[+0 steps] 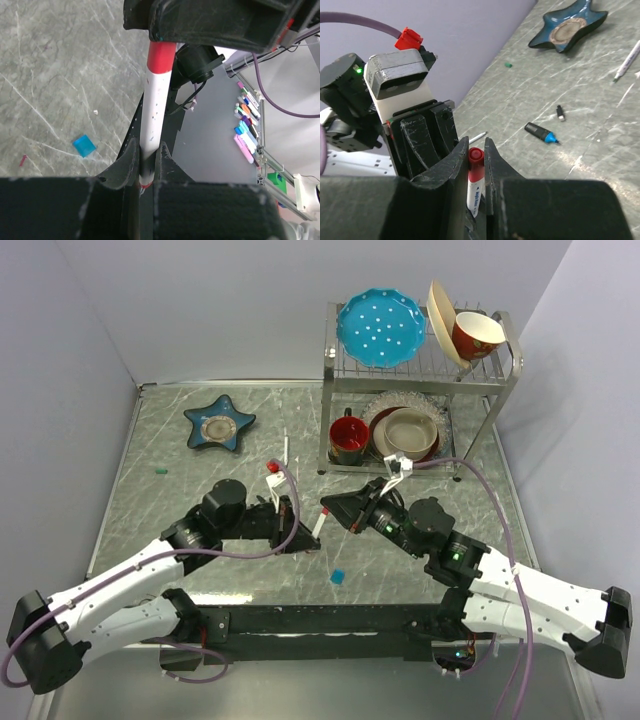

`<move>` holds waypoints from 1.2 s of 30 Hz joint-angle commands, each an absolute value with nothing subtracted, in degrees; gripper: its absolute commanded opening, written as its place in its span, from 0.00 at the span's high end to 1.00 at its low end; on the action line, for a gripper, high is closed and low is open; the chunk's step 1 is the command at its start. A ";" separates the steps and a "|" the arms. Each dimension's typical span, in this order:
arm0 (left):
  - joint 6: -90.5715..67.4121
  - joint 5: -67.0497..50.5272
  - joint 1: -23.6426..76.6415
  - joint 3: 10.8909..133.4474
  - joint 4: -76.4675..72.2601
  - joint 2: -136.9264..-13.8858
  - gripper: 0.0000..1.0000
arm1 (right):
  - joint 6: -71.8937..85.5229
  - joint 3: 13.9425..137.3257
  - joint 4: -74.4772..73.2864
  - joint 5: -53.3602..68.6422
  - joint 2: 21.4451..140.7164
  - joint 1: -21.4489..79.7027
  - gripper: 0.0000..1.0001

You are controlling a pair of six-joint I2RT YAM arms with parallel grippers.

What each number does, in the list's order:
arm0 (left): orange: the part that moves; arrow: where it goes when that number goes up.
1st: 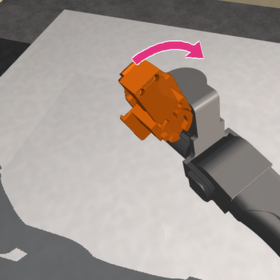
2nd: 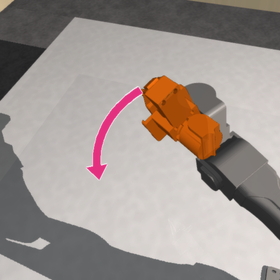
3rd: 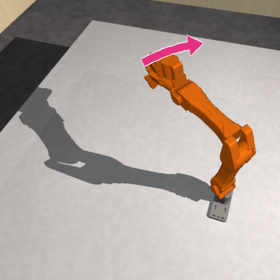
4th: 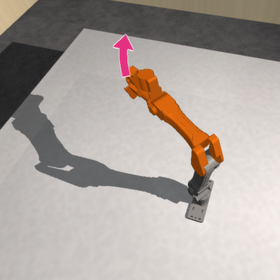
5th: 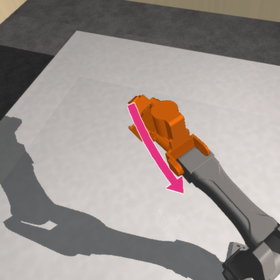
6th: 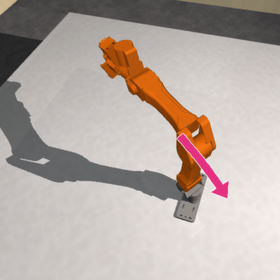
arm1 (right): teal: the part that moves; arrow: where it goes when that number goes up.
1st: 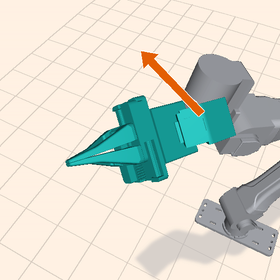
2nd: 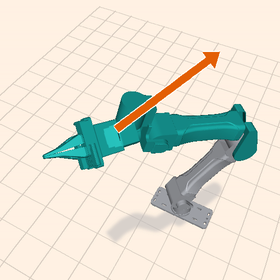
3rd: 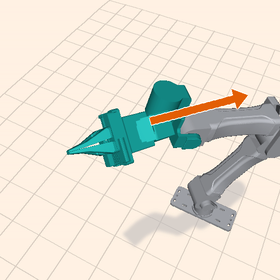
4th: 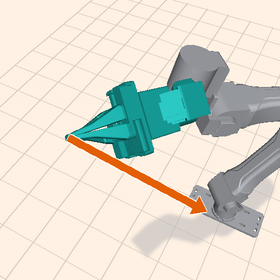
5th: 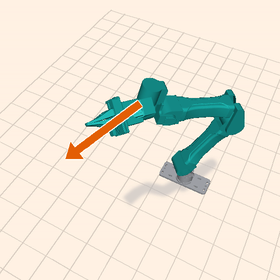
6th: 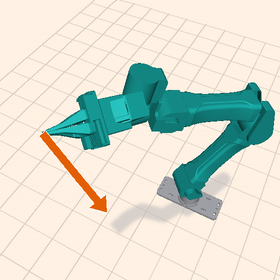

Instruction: Insert the pens into the pen caps

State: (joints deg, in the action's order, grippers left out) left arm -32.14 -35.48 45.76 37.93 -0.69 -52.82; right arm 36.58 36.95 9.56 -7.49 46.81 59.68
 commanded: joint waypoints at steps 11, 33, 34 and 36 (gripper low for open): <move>-32.61 -23.29 37.97 46.23 -16.52 -52.74 0.99 | 43.33 32.43 -0.18 11.69 48.78 67.24 1.00; -36.90 -17.51 37.97 40.96 -0.18 -49.12 0.99 | 43.15 46.58 -17.13 -17.57 37.97 67.15 0.37; -39.79 -16.62 38.06 39.22 -0.18 -49.39 0.99 | 43.76 45.54 -17.66 -17.93 37.71 67.06 0.32; -43.66 -12.95 38.58 37.01 -0.17 -50.18 0.98 | 44.47 43.87 -18.02 -18.89 37.00 67.06 0.28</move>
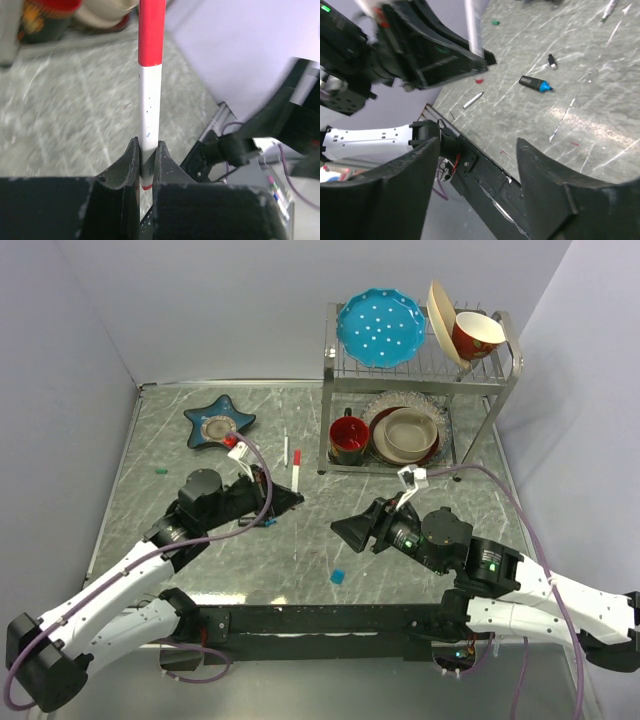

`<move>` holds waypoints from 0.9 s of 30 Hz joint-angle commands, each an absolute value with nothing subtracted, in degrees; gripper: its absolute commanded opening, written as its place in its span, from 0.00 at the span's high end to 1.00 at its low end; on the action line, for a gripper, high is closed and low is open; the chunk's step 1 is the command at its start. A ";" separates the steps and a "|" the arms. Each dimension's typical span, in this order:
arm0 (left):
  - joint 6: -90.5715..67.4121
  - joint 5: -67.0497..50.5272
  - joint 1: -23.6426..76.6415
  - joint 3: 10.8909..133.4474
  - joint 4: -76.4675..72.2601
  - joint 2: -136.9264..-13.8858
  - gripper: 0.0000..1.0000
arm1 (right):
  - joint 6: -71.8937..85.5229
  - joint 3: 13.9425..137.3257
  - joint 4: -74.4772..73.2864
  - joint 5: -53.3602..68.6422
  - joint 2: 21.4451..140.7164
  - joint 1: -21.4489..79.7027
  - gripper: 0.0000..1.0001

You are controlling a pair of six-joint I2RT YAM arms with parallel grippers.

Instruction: Insert the pens into the pen caps

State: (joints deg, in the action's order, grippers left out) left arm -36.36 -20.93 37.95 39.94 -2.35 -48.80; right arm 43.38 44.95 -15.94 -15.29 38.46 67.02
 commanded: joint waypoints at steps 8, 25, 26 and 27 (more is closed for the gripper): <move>-54.40 -0.18 46.93 31.38 1.67 -58.86 0.98 | 44.74 43.15 -21.27 -21.44 37.18 67.15 0.21; -63.19 4.39 50.27 33.13 2.64 -77.96 0.88 | 45.97 40.17 -22.85 -21.53 33.93 67.15 0.21; -63.37 4.48 50.27 33.13 2.72 -78.48 0.86 | 45.88 40.08 -23.03 -21.36 33.66 67.15 0.21; -63.72 4.57 50.27 33.48 2.99 -78.83 0.83 | 45.79 40.08 -23.20 -21.27 33.58 67.15 0.21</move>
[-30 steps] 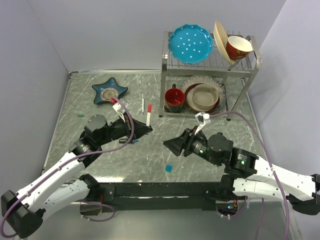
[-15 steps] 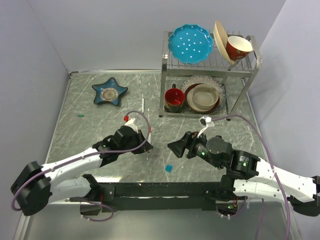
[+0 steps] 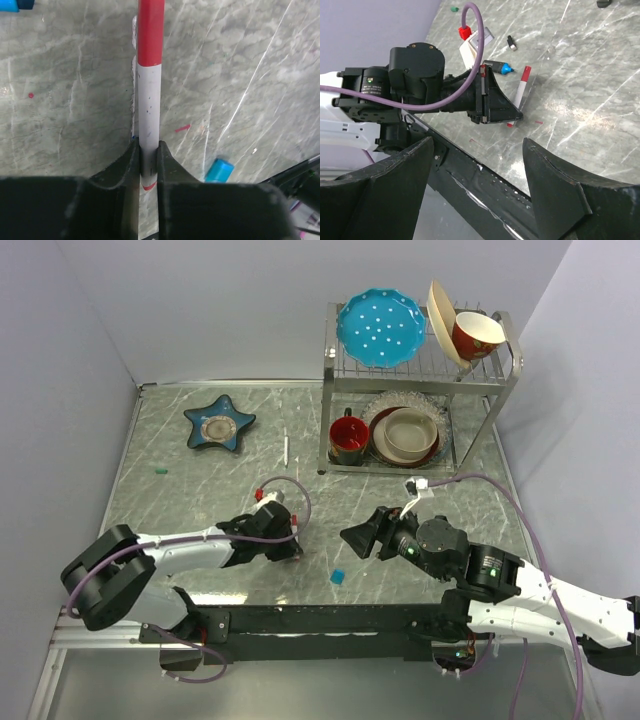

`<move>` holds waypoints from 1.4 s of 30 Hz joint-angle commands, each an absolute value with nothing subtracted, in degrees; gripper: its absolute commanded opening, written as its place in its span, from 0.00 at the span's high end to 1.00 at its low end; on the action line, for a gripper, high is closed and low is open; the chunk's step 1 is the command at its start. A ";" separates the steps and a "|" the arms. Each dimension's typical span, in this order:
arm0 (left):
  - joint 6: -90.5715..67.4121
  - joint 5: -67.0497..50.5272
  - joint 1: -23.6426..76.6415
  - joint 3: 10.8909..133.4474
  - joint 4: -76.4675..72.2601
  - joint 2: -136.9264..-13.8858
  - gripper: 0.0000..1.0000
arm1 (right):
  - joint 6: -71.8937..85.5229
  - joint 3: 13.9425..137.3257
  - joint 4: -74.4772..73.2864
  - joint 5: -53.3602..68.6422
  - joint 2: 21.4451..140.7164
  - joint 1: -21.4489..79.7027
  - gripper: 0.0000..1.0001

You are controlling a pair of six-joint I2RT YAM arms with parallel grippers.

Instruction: Insert the pens into the pen caps

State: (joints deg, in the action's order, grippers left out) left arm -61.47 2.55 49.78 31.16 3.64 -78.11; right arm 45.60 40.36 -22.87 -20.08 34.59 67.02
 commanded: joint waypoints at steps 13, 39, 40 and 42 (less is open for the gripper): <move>-62.85 11.15 50.71 40.86 15.36 -73.49 0.48 | 45.70 39.82 -25.66 -22.76 30.50 67.06 0.21; -51.42 18.72 30.67 46.50 29.00 -50.54 0.24 | 31.47 43.07 -26.81 -19.53 55.35 37.47 0.24; -50.98 18.46 30.67 46.32 28.92 -49.75 0.24 | 29.72 42.98 -26.37 -15.94 56.42 36.14 0.23; -49.92 17.06 30.67 44.92 28.04 -48.87 0.24 | 28.22 43.15 -25.23 -11.18 60.96 32.98 0.22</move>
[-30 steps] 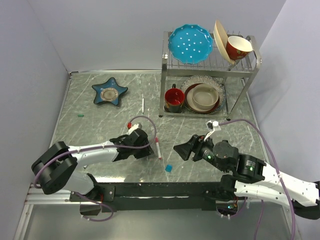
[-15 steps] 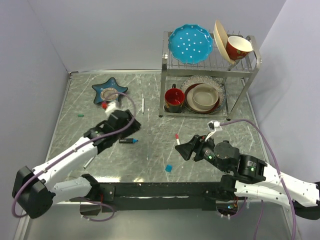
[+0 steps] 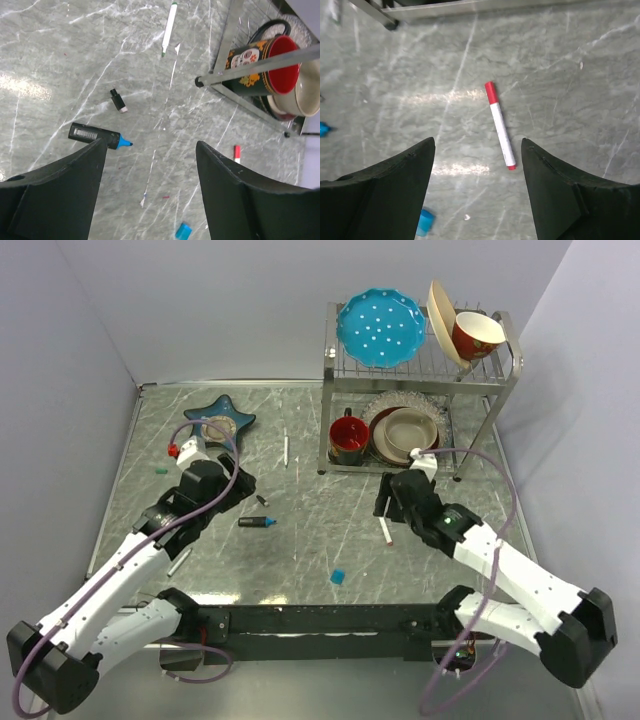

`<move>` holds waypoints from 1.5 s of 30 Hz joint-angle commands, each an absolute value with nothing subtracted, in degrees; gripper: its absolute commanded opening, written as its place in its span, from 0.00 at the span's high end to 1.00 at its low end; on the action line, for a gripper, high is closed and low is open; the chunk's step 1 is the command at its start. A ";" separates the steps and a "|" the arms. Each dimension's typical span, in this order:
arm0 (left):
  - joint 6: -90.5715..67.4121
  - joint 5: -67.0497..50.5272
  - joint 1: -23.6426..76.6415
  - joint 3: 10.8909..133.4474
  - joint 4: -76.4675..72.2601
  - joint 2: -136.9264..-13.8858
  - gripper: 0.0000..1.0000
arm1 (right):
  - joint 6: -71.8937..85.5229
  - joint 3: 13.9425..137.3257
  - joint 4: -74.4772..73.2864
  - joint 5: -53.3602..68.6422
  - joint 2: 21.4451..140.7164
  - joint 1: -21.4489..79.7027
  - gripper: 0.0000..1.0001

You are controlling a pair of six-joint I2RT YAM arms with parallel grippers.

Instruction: Insert the pens into the pen caps

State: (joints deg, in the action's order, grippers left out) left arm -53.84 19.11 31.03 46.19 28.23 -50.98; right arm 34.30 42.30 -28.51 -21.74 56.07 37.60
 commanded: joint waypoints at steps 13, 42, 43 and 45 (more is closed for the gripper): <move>-51.15 15.47 30.50 39.64 23.11 -45.18 0.23 | 23.91 48.34 -25.40 -8.87 81.91 29.00 0.25; -64.84 24.95 24.53 40.34 30.65 -49.74 0.13 | 27.24 46.06 -23.12 -5.11 78.59 27.60 0.39; -69.82 25.13 24.09 40.08 31.80 -49.92 0.13 | 27.33 45.71 -22.85 -4.49 75.53 27.60 0.39; -73.46 24.70 23.56 38.94 31.30 -49.92 0.15 | 28.12 44.57 -22.94 -3.26 72.44 27.86 0.39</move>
State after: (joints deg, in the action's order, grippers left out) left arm -63.42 22.65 25.02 39.44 28.91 -49.76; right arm 26.39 45.34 -23.27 -4.69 80.58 27.92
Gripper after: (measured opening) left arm 0.865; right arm 0.609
